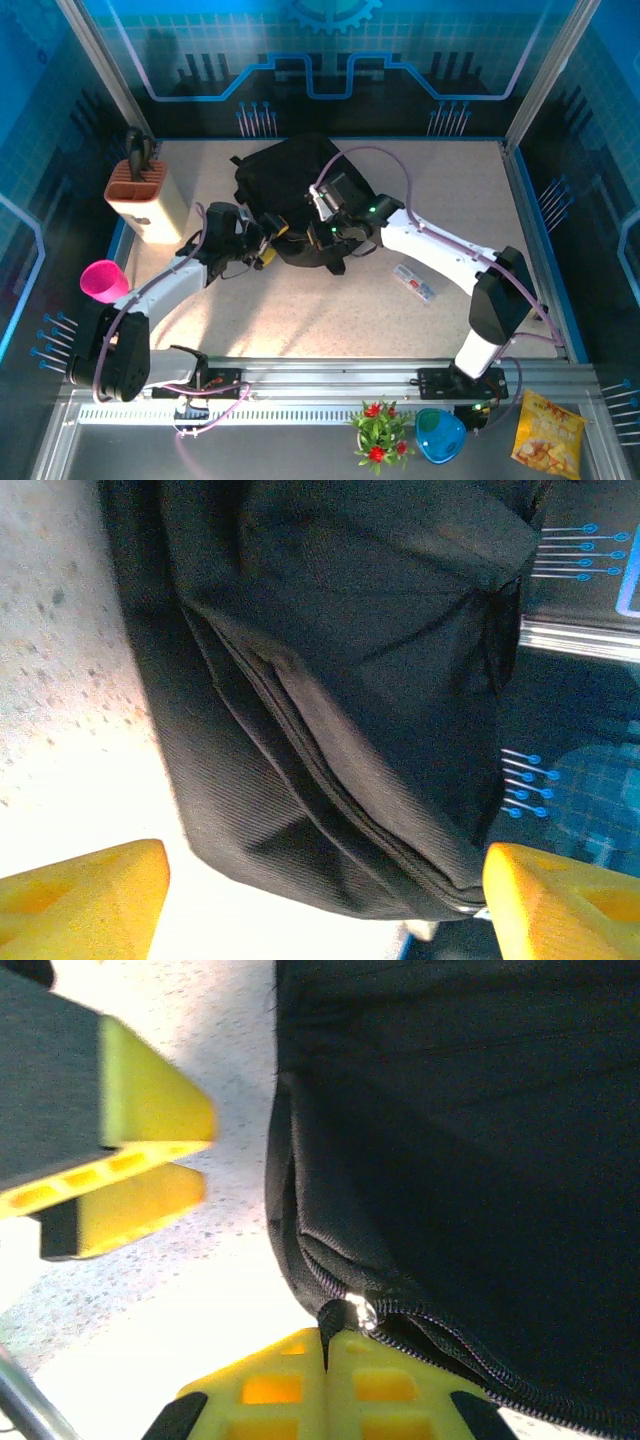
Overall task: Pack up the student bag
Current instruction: Zip the student bag at the top-center of the table.
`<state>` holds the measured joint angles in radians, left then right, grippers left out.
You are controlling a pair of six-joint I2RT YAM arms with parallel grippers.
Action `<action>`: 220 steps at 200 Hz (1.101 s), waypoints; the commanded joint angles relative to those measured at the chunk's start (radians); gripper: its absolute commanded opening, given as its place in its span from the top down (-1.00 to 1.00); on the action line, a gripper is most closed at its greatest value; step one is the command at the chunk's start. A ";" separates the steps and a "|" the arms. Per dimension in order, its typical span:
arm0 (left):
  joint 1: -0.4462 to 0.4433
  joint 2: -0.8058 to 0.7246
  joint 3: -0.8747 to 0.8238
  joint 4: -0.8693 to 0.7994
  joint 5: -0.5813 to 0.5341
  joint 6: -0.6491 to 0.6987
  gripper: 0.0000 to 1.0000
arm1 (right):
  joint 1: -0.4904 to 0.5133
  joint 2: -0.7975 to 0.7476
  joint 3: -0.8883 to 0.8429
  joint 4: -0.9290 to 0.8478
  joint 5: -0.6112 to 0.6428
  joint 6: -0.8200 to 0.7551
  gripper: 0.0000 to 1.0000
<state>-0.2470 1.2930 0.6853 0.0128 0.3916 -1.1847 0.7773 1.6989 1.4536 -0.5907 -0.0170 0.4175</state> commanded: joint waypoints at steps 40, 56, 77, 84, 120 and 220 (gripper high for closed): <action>-0.036 0.012 -0.040 0.062 0.013 -0.171 -0.43 | 0.061 0.007 -0.001 0.121 -0.101 0.005 1.00; -0.039 0.026 -0.040 0.074 0.017 -0.172 -0.33 | 0.064 0.001 -0.024 0.137 -0.120 0.014 1.00; -0.040 0.044 -0.039 0.085 0.014 -0.178 -0.15 | 0.065 0.001 -0.048 0.141 -0.136 0.021 1.00; -0.040 0.051 -0.040 0.091 0.013 -0.179 -0.08 | 0.066 -0.001 -0.054 0.140 -0.139 0.021 1.00; -0.040 0.092 -0.037 0.116 0.019 -0.163 0.26 | 0.066 -0.020 -0.101 0.142 -0.119 0.038 1.00; -0.012 0.191 -0.044 0.044 0.013 -0.012 0.87 | -0.022 -0.184 -0.379 0.078 0.129 0.186 1.00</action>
<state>-0.2806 1.4631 0.6521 0.0994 0.4423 -1.2545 0.8062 1.5795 1.1271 -0.4473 0.0200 0.5301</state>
